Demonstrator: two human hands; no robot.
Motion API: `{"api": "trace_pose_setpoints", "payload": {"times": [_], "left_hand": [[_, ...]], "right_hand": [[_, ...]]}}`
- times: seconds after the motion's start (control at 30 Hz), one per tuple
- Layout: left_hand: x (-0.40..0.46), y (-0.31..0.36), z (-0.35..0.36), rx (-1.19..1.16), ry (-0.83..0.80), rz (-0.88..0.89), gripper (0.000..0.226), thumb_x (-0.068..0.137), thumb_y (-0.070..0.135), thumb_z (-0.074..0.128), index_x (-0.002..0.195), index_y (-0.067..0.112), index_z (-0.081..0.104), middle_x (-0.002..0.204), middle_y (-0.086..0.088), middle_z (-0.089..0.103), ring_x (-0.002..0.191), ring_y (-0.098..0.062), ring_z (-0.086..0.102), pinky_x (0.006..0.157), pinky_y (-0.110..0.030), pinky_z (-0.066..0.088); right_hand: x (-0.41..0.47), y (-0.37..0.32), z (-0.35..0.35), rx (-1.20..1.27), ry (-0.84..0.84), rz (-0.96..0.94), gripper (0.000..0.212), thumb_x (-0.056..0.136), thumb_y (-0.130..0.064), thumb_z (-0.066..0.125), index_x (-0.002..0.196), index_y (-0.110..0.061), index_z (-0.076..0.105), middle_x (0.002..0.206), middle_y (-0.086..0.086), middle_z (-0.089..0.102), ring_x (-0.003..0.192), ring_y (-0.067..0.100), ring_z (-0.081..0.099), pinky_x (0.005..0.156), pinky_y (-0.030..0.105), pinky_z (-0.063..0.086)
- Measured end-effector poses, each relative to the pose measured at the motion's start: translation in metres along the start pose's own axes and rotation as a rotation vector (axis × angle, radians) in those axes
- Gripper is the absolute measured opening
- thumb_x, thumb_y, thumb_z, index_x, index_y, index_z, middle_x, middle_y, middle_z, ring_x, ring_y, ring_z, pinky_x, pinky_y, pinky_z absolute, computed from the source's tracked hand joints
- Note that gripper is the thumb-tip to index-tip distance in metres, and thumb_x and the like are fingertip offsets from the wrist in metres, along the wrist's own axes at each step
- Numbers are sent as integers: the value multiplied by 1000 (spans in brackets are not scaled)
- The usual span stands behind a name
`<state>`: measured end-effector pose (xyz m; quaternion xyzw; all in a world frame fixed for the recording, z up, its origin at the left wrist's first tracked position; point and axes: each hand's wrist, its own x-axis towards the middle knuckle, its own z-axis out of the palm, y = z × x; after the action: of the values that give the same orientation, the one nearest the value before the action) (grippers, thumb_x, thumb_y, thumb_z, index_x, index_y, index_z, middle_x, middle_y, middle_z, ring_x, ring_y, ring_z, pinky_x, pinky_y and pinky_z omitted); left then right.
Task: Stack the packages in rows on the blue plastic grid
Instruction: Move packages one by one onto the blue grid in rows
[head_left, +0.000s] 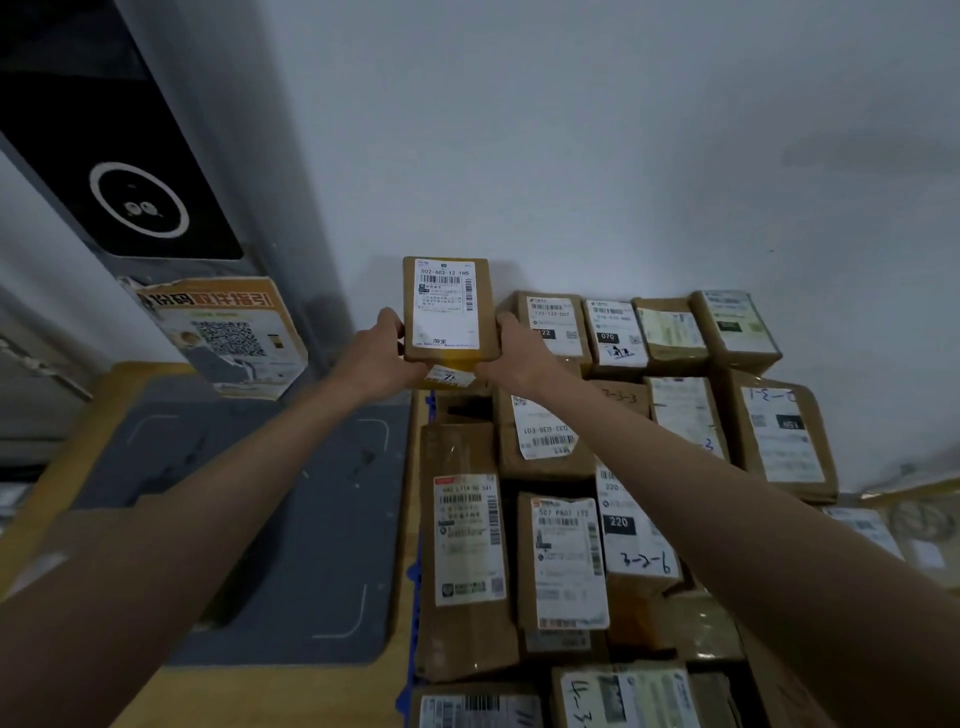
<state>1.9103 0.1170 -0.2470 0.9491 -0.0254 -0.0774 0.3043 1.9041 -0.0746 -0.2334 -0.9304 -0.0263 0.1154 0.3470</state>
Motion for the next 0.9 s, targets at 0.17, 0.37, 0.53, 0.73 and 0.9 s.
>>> {"api": "trace_pose_setpoints", "payload": {"times": [0.17,0.37,0.53,0.73,0.9], "left_hand": [[26,-12,18,-1,-38,-27,51,83,32,73,114,15,37,122,-7,60,91,-17,55,61,-24,46],[51,-16,37,35,-86,-50,48,84,31,72,111,16,36,114,-8,60,86,-18,57,58,-27,46],[62,-14,52,73,-98,-82,46,88,25,68,118,10,37,115,-14,60,91,-24,58,64,-31,46],[67,-15,57,42,-156,-85,48,90,24,64,127,8,37,122,-15,58,102,-30,59,72,-36,47],[62,-14,53,51,-236,-45,68,89,34,66,145,13,33,142,-15,44,119,-34,53,78,-30,40]], "right_hand": [[31,16,12,-144,-12,23,65,80,-22,76,133,-6,44,129,13,55,120,30,51,100,44,47],[58,34,18,-399,7,88,60,77,-44,74,123,-11,52,137,15,39,131,36,30,109,50,29],[69,40,23,-442,-50,135,65,75,-49,73,122,-10,52,143,18,31,134,38,23,112,54,24],[70,40,31,-425,7,169,70,81,-50,67,130,-5,45,144,19,30,135,39,25,110,53,26],[59,34,27,-406,16,189,73,83,-47,67,135,-3,40,143,17,31,136,36,26,109,49,28]]}}
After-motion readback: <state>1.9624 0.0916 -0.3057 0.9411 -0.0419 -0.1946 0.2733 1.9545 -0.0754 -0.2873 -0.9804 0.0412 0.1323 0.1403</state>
